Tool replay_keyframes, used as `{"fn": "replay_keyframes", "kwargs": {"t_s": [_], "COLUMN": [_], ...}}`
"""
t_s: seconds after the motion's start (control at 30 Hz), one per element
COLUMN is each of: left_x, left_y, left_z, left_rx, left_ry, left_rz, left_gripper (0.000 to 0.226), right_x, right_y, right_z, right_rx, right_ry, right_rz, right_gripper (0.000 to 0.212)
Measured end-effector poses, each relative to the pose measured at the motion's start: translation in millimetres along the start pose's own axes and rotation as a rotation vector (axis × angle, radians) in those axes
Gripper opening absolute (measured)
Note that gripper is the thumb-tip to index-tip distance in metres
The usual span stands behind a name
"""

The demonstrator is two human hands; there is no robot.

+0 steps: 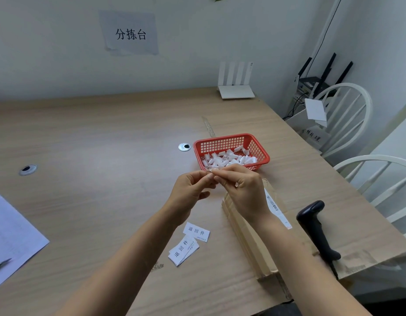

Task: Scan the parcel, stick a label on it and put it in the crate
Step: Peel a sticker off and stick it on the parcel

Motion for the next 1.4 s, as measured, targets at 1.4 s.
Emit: {"fn": "replay_keyframes", "kwargs": {"t_s": [1.4], "left_x": [-11], "left_y": [-11], "left_z": [8], "left_rx": [0.171], "left_ry": [-0.256], "left_rz": [-0.33], "left_gripper": [0.012], "right_x": [-8], "right_y": [12], "right_z": [-8], "right_rx": [0.007], "right_ry": [-0.096], "right_rz": [-0.016], "right_gripper": [0.023]}}
Point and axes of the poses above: each hand's wrist, its own x-axis towards the middle knuckle, its own z-axis out of the back of the hand, y = z × x, the point moved 4 cm from there along x, towards the middle knuckle, and after that the axes turned 14 degrees about -y, right-handed, at the moved point
